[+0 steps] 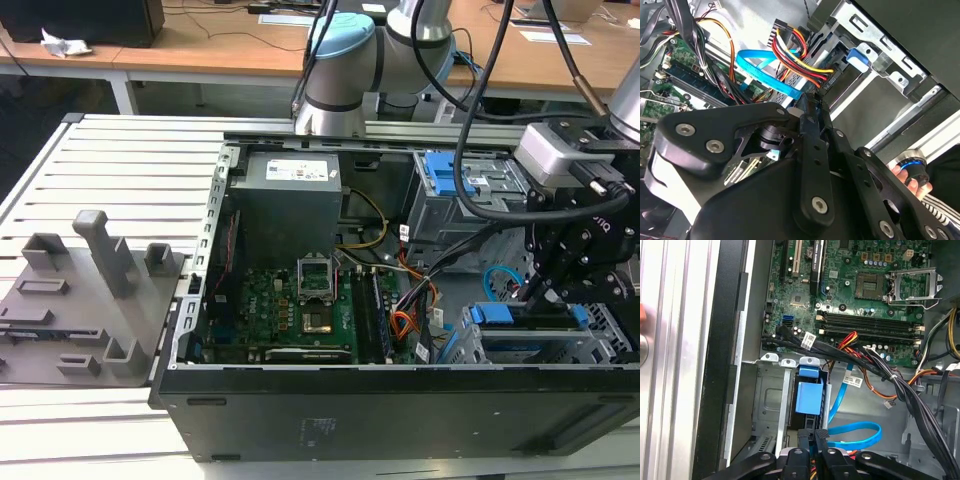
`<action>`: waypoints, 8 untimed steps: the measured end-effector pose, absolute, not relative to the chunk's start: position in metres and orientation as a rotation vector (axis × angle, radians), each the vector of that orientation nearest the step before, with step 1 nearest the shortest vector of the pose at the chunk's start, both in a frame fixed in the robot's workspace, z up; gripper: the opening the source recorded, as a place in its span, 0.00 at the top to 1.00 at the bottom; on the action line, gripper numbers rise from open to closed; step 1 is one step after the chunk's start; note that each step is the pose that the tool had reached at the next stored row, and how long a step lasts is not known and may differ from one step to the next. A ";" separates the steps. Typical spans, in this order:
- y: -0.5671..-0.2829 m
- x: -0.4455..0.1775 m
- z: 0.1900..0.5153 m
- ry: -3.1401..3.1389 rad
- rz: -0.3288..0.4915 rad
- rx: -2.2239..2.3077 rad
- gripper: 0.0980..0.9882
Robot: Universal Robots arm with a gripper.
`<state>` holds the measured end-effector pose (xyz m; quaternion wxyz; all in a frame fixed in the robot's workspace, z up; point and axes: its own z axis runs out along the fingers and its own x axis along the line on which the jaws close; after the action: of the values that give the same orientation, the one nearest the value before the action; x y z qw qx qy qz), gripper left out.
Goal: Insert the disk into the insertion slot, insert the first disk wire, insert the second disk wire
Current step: 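Insert the second disk wire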
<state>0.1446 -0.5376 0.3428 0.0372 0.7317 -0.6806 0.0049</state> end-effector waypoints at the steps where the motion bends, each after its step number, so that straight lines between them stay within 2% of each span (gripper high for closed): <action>1: -0.538 0.145 0.343 -2.089 0.014 2.246 0.93; 8: -0.538 0.145 0.345 -2.104 0.000 2.245 0.93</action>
<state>0.1445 -0.5376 0.3449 0.0322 0.7292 -0.6835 -0.0001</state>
